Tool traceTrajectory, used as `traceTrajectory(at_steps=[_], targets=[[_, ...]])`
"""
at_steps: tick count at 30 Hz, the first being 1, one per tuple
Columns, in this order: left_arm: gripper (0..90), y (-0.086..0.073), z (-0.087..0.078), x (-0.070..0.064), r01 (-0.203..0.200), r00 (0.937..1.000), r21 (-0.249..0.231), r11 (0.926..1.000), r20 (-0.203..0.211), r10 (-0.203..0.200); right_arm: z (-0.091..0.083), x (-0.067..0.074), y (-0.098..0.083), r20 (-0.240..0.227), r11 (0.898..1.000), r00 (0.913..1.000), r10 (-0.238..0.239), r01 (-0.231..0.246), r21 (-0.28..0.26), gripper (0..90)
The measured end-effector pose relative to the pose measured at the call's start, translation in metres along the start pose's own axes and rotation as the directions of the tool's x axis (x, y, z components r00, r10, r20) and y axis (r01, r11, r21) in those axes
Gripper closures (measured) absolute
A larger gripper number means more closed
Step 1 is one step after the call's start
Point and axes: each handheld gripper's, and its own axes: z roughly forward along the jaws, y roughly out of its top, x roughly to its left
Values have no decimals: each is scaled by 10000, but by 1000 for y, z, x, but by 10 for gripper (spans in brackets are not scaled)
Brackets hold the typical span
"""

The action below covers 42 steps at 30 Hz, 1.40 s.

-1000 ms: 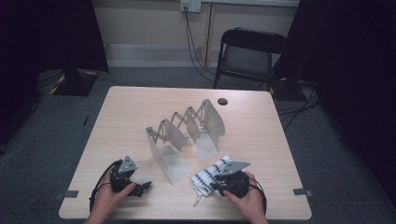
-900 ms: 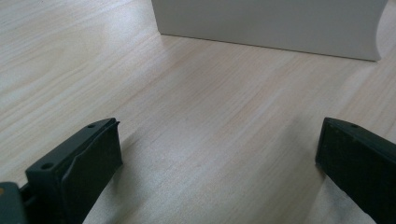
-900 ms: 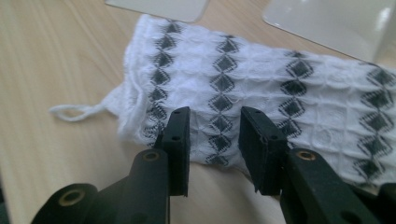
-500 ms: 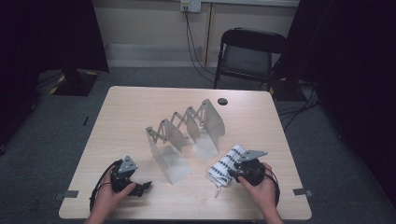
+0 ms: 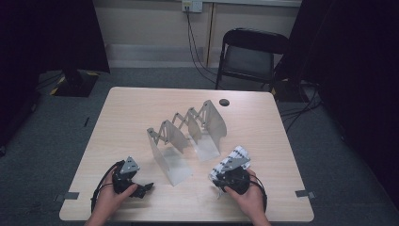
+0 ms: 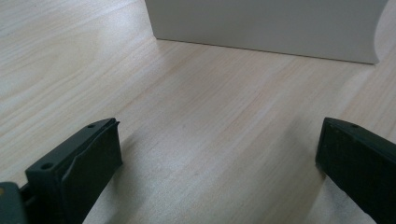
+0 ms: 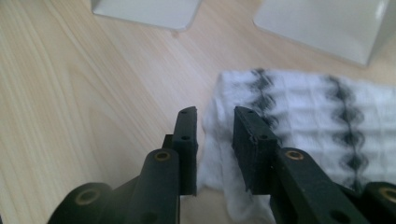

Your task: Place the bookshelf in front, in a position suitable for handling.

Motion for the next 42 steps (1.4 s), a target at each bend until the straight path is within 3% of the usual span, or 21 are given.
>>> traceTrajectory(at_steps=[2,6,8,11,12,13,15,16,17,19,21,22,24,26,27,28,31,34,35,36,42], targets=[[0,0,0,0,0,10000,0,10000,-1,0,-2,-3,-6,-115,9999,9999,31,-30,124,705],[0,0,0,0,-7,10000,20,10000,-22,7,-13,-13,-17,125,9995,9997,228,-231,234,687],[0,0,1,-1,56,10000,-12,10000,-6,-56,-22,-19,-24,518,9988,9981,319,-337,347,664],[0,1,1,0,-6,10000,21,10000,-9,6,-32,-31,-40,792,9947,9921,975,-997,242,633],[0,1,1,0,-7,10000,22,10000,-8,7,-43,-37,-48,1373,9871,9785,1538,-1584,233,567],[0,1,1,0,17,10000,15,10000,4,-17,-43,-37,-48,1373,9871,9785,1538,-1584,233,567],[0,1,1,-1,30,10000,9,10000,7,-30,-50,-40,-51,2006,9820,9625,1828,-1886,102,539],[0,1,1,-1,23,10000,14,10000,8,-23,-55,-42,-53,2450,9669,9366,2506,-2545,-163,506],[0,1,1,-1,20,10000,14,10000,6,-20,-56,-42,-52,2644,9655,9288,2596,-2560,-486,490],[0,0,1,-1,49,10000,-13,10000,15,-49,-54,-41,-50,2687,9663,9283,2571,-2514,-559,488],[0,0,1,-1,42,10000,-12,10000,20,-42,-53,-42,-46,2667,9558,9179,2939,-2814,-849,442],[0,0,1,-1,47,10000,-15,10000,16,-47,-57,-42,-41,2880,9470,9024,3206,-2988,-1181,434],[0,0,1,-1,46,10000,-13,10000,20,-46,-60,-42,-37,3096,9507,8995,3083,-2799,-1334,439],[0,0,1,-1,40,10000,-11,10000,21,-40,-67,-43,-32,3144,9424,8898,3308,-2937,-1602,425],[0,0,1,-1,32,10000,-11,10000,21,-32,-69,-47,-28,2840,9341,8937,3474,-3033,-1882,415],[0,0,1,-1,28,10000,-9,10000,28,-28,-68,-48,-26,2812,9311,8917,3548,-3096,-1928,411],[0,1,0,0,-48,10000,20,10000,39,48,-63,-48,-24,2635,9274,8939,3627,-3184,-1965,409],[0,1,1,0,-74,10000,32,10000,62,74,-45,-52,-24,2694,9292,8917,3637,-3272,-1716,407],[0,1,1,-1,-45,10000,27,10000,73,45,-38,-54,-26,2670,9241,8864,3781,-3443,-1656,404],[0,1,1,0,-95,9999,41,9999,78,95,-32,-56,-27,2570,9236,8889,3793,-3469,-1632,412],[0,2,2,0,-112,9999,17,9999,90,112,-22,-63,-28,2689,9353,8962,3528,-3289,-1307,486]])
